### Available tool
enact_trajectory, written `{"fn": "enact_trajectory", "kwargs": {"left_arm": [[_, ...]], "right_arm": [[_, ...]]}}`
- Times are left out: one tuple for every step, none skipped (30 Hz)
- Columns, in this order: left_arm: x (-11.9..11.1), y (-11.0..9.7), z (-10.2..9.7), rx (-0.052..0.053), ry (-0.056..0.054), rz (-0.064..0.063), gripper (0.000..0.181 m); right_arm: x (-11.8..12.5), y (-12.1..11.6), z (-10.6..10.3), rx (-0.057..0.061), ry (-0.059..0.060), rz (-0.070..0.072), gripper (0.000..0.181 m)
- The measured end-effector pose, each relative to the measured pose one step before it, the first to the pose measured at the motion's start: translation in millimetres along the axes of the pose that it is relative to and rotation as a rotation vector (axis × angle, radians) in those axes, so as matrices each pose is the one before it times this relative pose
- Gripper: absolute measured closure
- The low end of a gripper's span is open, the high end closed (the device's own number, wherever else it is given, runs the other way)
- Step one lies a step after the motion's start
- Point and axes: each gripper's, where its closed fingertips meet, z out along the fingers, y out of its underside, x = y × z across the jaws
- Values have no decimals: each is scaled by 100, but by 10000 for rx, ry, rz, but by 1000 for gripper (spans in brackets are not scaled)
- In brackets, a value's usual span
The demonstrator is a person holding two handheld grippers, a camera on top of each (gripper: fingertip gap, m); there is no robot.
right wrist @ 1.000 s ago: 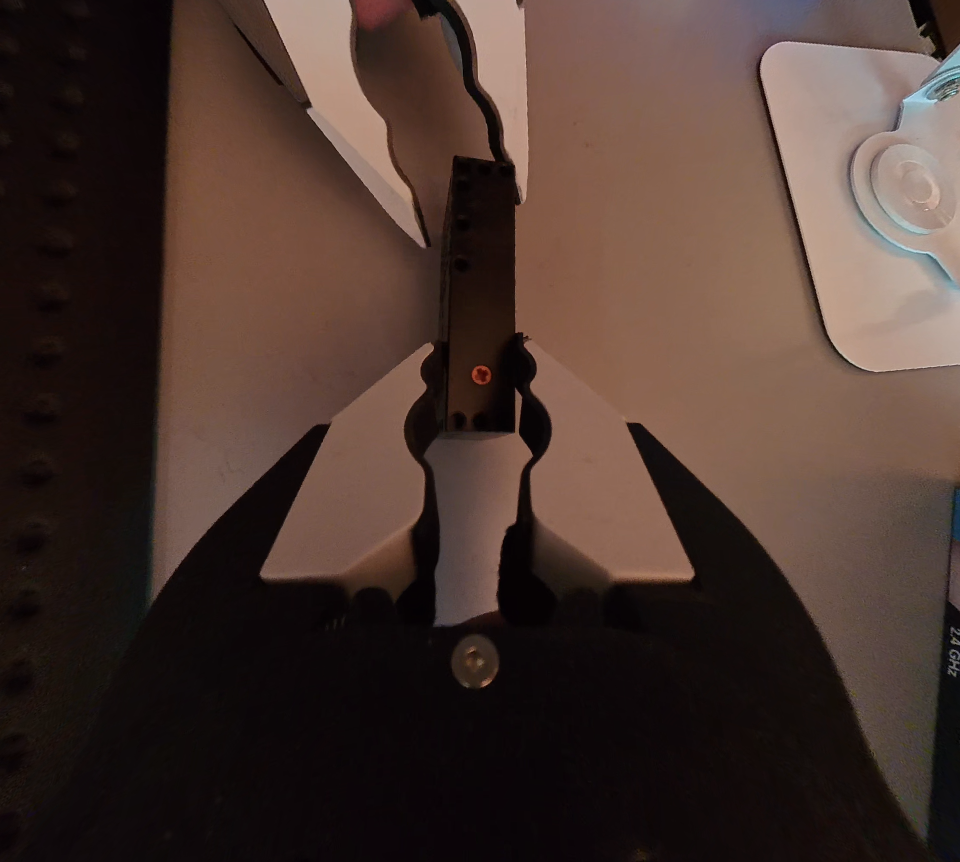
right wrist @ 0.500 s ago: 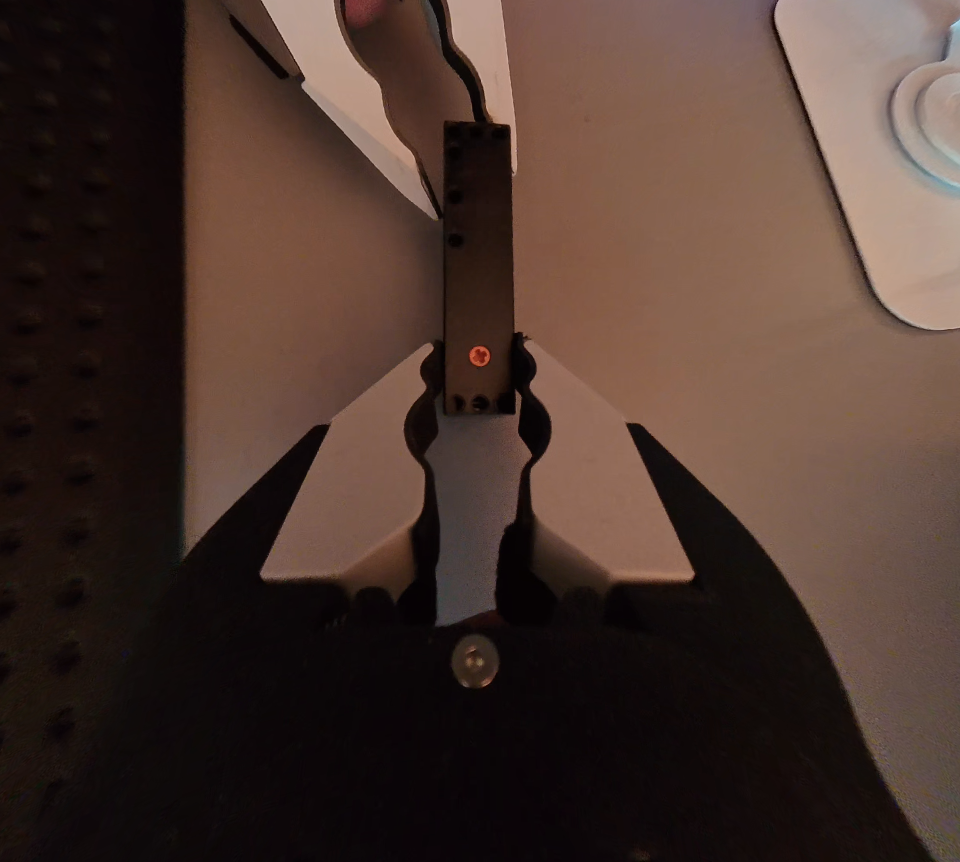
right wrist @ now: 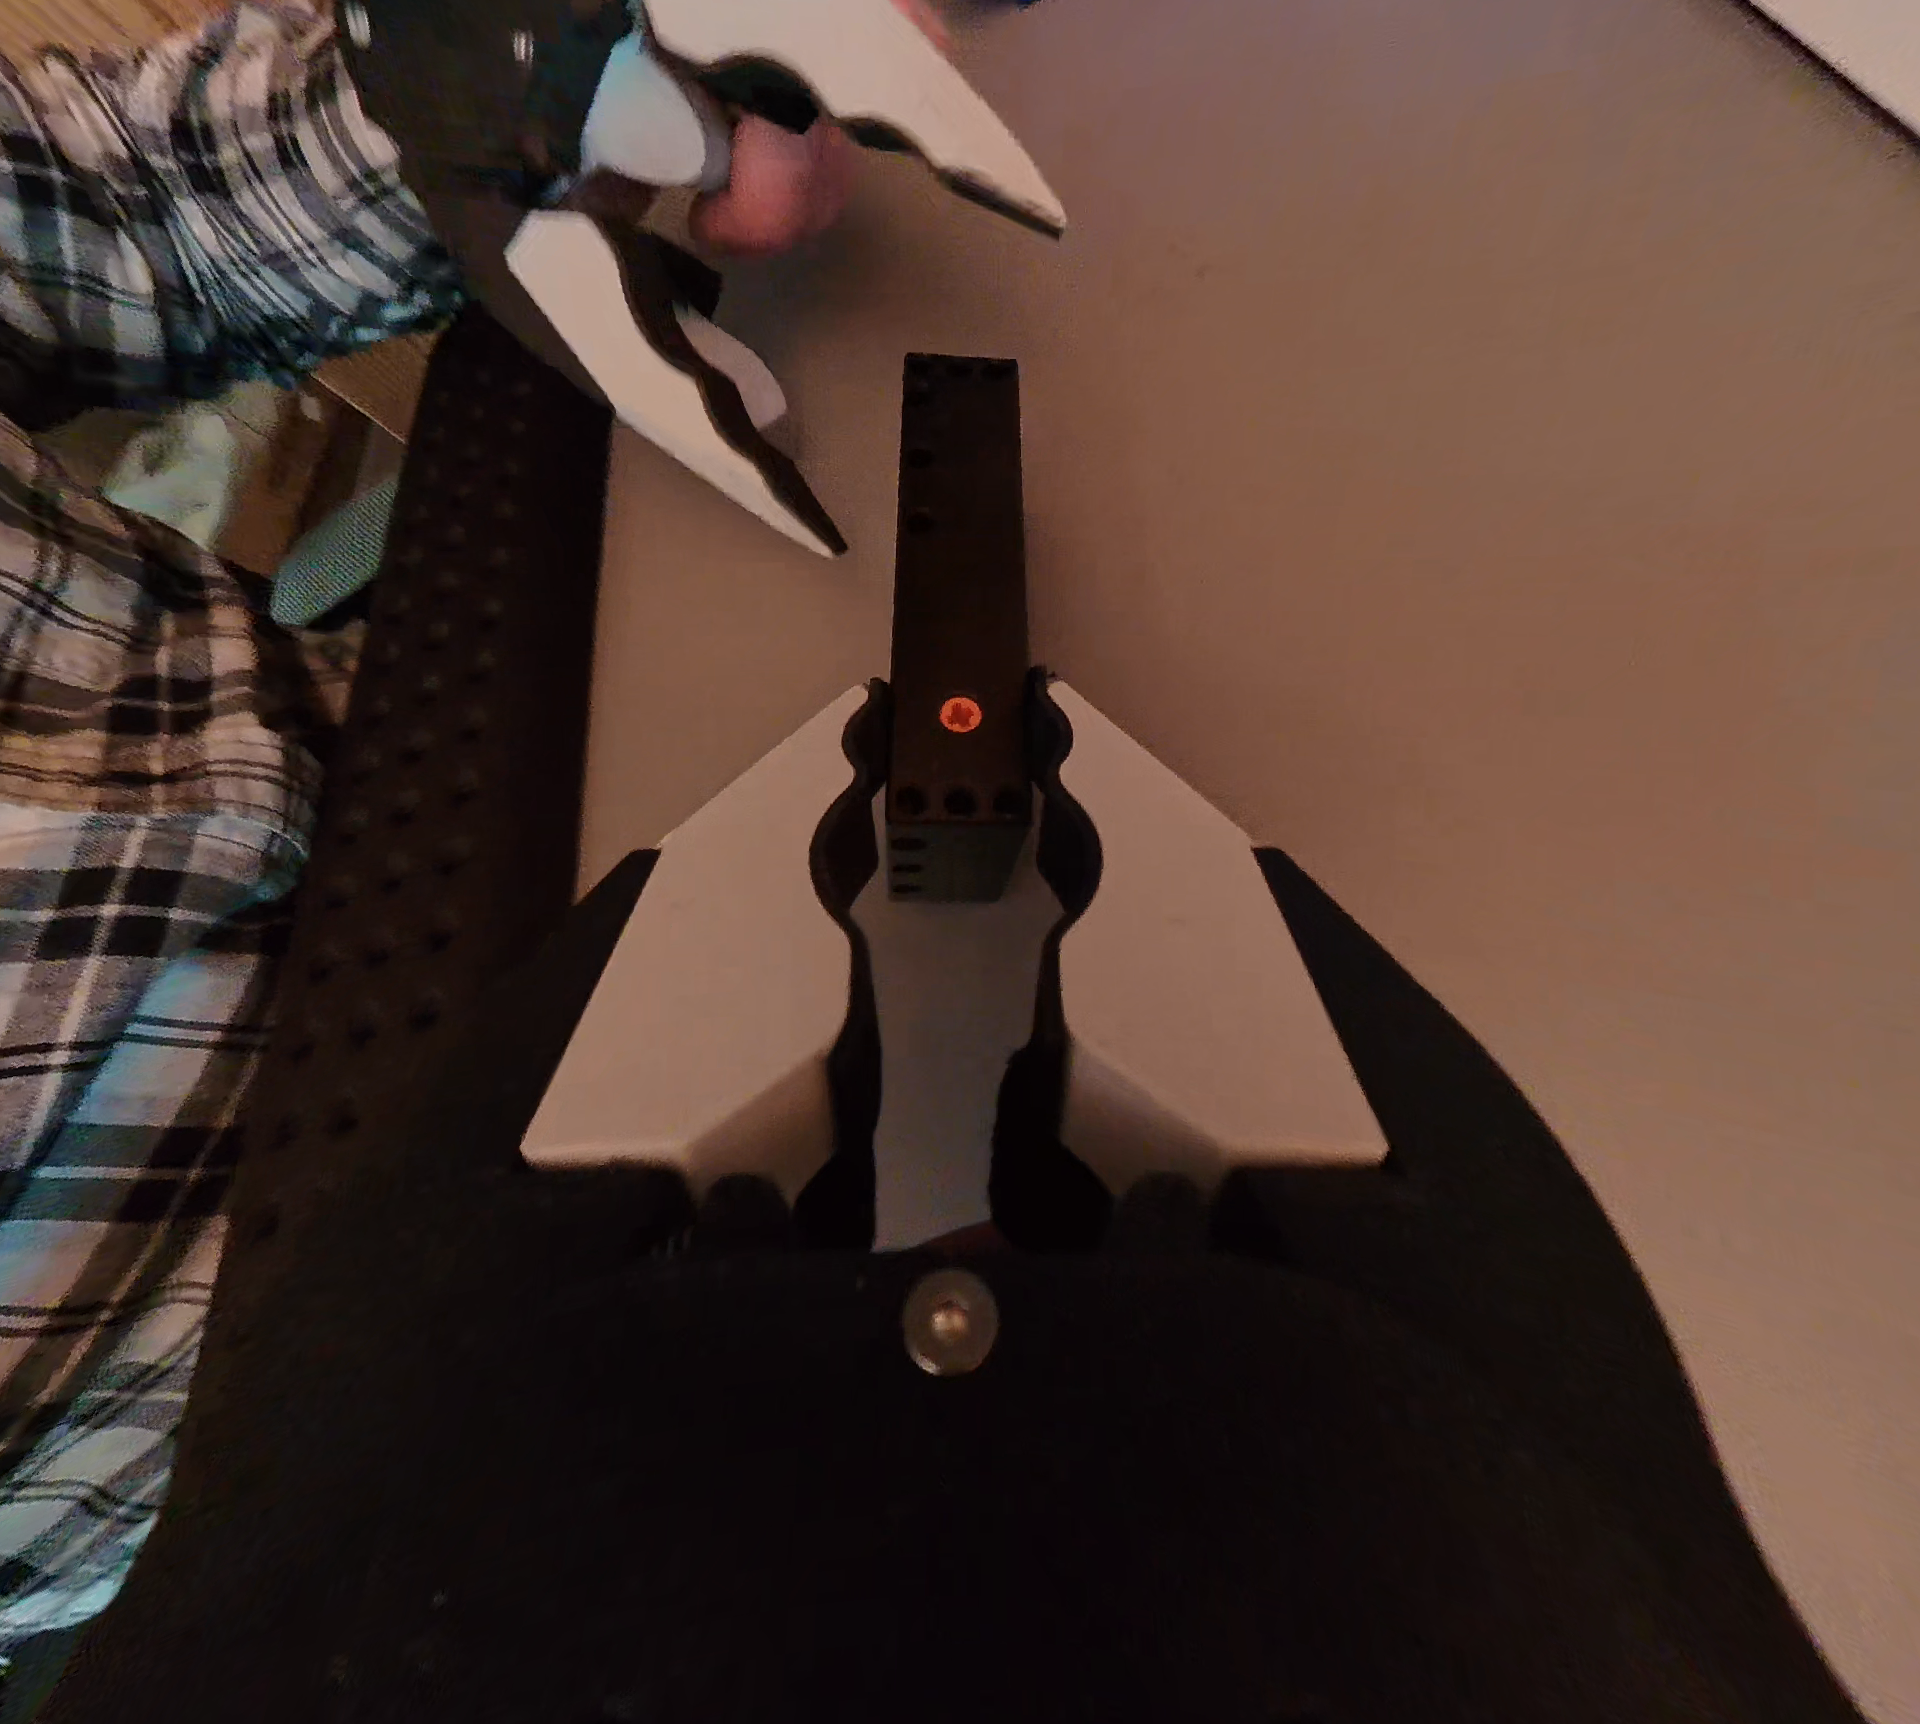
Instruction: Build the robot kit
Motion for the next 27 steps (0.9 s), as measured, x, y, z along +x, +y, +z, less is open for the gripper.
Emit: {"fn": "enact_trajectory", "kwargs": {"left_arm": [[547, 5, 125, 44, -31, 570, 98], [301, -41, 179, 26, -104, 358, 99], [-36, 299, 297, -208, -205, 286, 102], [126, 200, 274, -132, -45, 297, 105], [312, -299, 93, 159, 159, 83, 114], [301, -359, 60, 178, 192, -51, 119], [78, -74, 85, 23, 120, -114, 119], [55, -26, 34, 18, 183, -176, 120], [81, -40, 6, 18, 174, -124, 120], [66, -21, -10, 3, 96, 7, 120], [91, -6, -24, -19, 168, -126, 120], [63, -63, -87, 26, 204, -234, 120], [-63, -87, -104, 81, 134, -256, 120], [8, -81, -80, 55, 191, -384, 120], [151, -13, -39, -3, 311, -490, 120], [141, 20, -7, -25, 301, -469, 120], [-42, -13, -14, 17, 162, -363, 120], [-60, 92, 24, -56, 180, -425, 120], [-13, 108, 62, -64, 247, -443, 120], [-11, 11, 31, -8, 259, -482, 120], [-65, 65, 48, -65, 245, -549, 120], [-20, 165, 71, -150, 272, -506, 120], [-21, -42, 12, -7, 218, -359, 120], [-54, -223, -28, 77, 216, -479, 120], [0, -109, -5, -3, 285, -588, 120], [119, -24, 12, -57, 353, -492, 120], [87, -45, 9, -41, 312, -460, 120]], "right_arm": [[9, 9, -21, 89, -203, 286, 156], [-222, 56, 2, 61, -319, 241, 157], [-336, 31, 37, 65, -350, 207, 157], [-137, 22, 56, 48, -182, 173, 156], [71, 97, 55, -25, -30, 92, 157], [45, 117, 12, -45, -56, 67, 157], [18, 58, -47, 0, -87, 109, 157], [39, 60, -53, 7, -84, 121, 157], [1, 75, -15, -3, -82, 99, 157], [11, 64, 2, -9, -66, 75, 157], [13, 52, 28, -13, -39, 52, 157], [29, 18, 26, 5, 6, 27, 157], [85, -68, 8, 40, 81, -43, 156], [162, -80, 2, 18, 185, -158, 155], [233, -85, -1, -28, 297, -269, 153], [148, -134, -2, -29, 320, -367, 152], [63, -190, -28, -30, 359, -464, 146], [102, -65, -39, -151, 479, -618, 139], [35, 151, -40, -331, 547, -809, 133], [32, 202, -40, -400, 649, -944, 127], [-78, 198, -36, -445, 650, -989, 120], [-250, 177, -12, -444, 532, -941, 113], [-359, 41, 28, -320, 428, -820, 109], [-425, -2, 94, -262, 342, -713, 109], [-225, 69, 174, -272, 417, -657, 110], [70, 179, 229, -297, 520, -580, 112], [245, 290, 278, -314, 535, -492, 115]]}}
